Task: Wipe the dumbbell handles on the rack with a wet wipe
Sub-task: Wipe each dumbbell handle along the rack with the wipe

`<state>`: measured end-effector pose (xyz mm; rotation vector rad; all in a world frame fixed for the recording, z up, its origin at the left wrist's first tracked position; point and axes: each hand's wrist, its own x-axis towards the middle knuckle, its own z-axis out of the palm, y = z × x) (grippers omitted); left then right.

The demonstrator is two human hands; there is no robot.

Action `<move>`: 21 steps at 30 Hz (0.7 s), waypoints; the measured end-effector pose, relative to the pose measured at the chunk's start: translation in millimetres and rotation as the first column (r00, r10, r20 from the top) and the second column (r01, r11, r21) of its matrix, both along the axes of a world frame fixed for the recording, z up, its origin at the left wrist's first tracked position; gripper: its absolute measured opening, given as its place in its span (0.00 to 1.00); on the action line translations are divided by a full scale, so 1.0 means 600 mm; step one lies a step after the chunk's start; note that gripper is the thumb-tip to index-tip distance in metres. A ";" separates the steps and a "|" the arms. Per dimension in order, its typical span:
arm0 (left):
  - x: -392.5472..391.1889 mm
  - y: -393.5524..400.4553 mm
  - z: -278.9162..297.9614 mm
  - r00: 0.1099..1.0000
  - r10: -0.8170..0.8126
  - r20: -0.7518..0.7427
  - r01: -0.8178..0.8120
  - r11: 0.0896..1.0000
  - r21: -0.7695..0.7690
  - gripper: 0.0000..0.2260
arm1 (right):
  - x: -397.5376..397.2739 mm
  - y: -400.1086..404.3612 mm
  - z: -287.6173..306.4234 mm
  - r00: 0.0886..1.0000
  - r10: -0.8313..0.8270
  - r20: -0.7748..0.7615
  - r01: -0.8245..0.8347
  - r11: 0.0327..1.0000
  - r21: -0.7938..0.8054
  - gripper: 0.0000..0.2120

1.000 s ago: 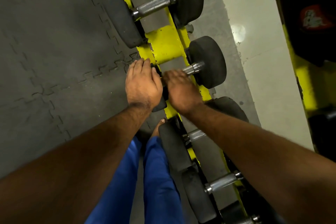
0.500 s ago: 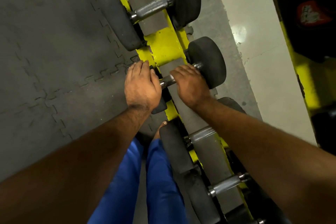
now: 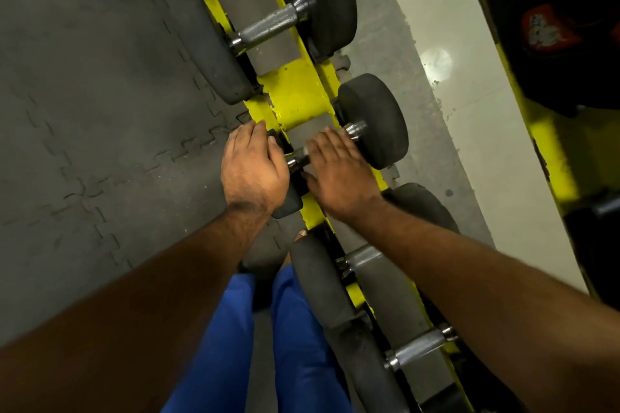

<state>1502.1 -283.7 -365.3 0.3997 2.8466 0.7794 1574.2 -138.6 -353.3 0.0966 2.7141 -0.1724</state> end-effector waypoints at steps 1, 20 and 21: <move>-0.001 0.000 -0.001 1.000 -0.002 -0.003 0.002 1.000 0.003 0.22 | 0.000 0.012 0.001 0.999 -0.043 -0.013 0.043 0.999 0.027 0.34; -0.004 0.000 -0.012 1.000 -0.003 -0.026 0.003 1.000 0.017 0.21 | 0.038 -0.011 -0.045 0.962 -0.036 -0.270 0.058 0.996 0.071 0.28; -0.004 0.000 -0.012 1.000 0.001 -0.025 -0.001 1.000 0.016 0.21 | 0.042 -0.015 -0.048 0.954 -0.062 -0.295 0.086 0.994 0.069 0.29</move>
